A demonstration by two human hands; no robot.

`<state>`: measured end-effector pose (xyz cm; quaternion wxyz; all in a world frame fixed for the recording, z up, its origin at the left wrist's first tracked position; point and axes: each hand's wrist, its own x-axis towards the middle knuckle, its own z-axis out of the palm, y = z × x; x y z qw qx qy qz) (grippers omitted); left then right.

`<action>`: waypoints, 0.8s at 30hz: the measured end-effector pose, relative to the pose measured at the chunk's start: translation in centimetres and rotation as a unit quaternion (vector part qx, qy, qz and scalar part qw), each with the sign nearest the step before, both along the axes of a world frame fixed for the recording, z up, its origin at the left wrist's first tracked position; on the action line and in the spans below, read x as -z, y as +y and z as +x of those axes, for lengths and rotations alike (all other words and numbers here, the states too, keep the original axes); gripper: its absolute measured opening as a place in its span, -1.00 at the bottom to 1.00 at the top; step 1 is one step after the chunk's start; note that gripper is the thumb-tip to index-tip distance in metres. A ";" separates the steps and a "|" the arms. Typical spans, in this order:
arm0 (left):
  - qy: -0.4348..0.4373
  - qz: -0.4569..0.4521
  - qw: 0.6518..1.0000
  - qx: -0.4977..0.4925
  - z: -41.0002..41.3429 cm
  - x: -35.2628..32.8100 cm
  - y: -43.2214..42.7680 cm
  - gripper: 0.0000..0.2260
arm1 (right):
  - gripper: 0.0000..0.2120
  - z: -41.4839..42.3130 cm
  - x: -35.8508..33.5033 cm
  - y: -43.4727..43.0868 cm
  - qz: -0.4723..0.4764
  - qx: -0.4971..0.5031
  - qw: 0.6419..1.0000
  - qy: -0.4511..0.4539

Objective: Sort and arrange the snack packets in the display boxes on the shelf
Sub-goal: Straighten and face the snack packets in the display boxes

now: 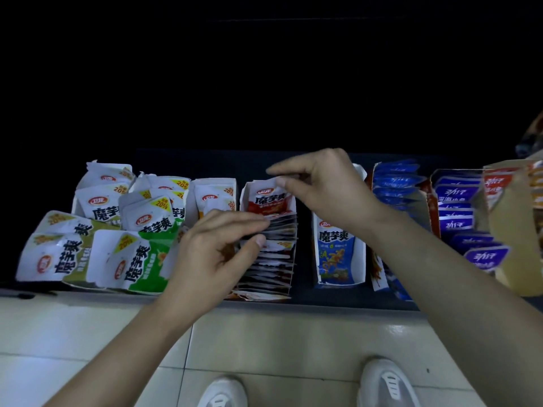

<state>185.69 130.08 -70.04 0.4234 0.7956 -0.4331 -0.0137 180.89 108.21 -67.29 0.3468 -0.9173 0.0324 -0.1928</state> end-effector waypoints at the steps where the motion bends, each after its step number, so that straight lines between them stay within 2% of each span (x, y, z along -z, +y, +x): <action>1: 0.002 0.002 1.000 -0.002 0.0 0.0 0.0 -0.77 | -0.82 -0.1 -0.1 -0.1 0.029 0.005 1.000 -0.005; 5: 0.023 0.014 0.999 -0.028 0.0 0.0 -0.1 -0.69 | -0.89 -0.7 0.2 0.1 0.087 0.018 0.995 -0.048; 13: 0.012 0.120 0.990 -0.078 0.3 -0.2 -0.8 -0.44 | -0.87 0.1 0.9 0.3 0.053 0.073 0.992 -0.090; 17: -0.010 0.121 0.990 -0.071 0.5 -0.1 -0.8 -0.44 | -0.86 0.1 0.7 0.3 0.055 0.094 0.986 -0.130; 21: -0.013 0.085 0.995 -0.057 0.3 -0.1 -0.5 -0.49 | -0.88 0.2 1.3 0.5 -0.006 0.072 0.994 -0.085; 24: -0.002 0.054 0.997 -0.053 0.1 -0.1 -0.1 -0.54 | -0.91 0.4 1.3 0.3 0.003 0.062 0.996 -0.059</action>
